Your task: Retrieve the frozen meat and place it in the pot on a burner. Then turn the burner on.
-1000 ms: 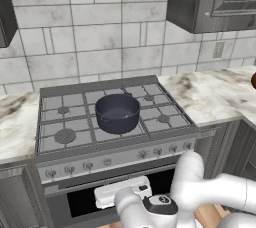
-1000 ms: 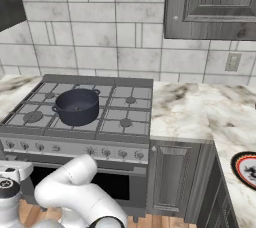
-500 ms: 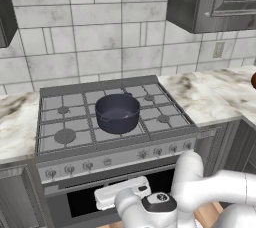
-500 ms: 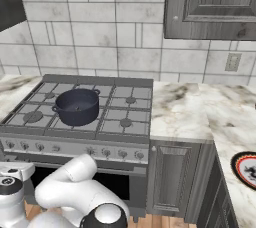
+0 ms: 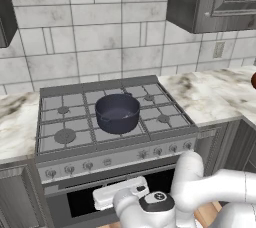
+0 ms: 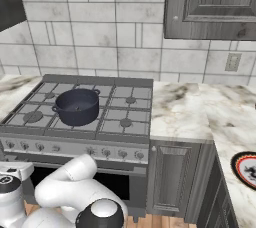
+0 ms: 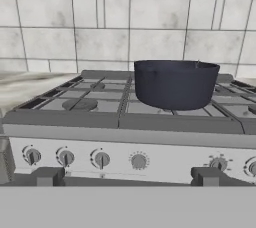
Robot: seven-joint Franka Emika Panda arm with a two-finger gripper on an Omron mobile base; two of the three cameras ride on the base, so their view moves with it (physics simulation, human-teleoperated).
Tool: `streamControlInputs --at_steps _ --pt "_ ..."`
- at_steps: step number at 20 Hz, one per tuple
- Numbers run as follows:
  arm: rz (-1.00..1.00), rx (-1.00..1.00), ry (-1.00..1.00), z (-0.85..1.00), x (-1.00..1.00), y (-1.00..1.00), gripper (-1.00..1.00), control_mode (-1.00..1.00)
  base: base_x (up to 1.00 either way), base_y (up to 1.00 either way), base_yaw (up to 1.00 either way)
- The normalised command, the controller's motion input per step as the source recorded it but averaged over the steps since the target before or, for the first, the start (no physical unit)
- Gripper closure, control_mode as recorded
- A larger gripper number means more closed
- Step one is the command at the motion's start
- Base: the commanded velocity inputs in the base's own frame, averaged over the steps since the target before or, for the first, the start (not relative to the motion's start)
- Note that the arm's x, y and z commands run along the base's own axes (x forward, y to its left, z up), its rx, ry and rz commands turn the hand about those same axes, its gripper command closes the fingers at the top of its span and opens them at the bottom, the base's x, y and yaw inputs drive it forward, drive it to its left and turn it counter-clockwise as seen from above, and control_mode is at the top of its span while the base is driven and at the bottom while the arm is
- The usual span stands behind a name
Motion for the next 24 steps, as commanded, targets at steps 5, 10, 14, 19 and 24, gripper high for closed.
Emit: streamControlInputs --at_steps 5,10,14,19,24 --pt "0.0 0.0 0.0 0.0 0.0 0.0 -1.0 -1.0 0.0 0.0 0.0" --pt "0.0 0.07 0.07 -0.04 0.0 0.0 -1.0 -1.0 0.0 0.0 0.0" --pt "0.0 0.13 0.08 0.0 0.0 0.0 -1.0 -1.0 0.0 0.0 0.0" --pt "0.0 0.06 0.0 0.0 0.0 0.0 -1.0 -1.0 0.0 0.0 0.0" --pt "0.0 0.0 -0.02 -0.02 0.0 0.0 -1.0 -1.0 0.0 0.0 0.0"
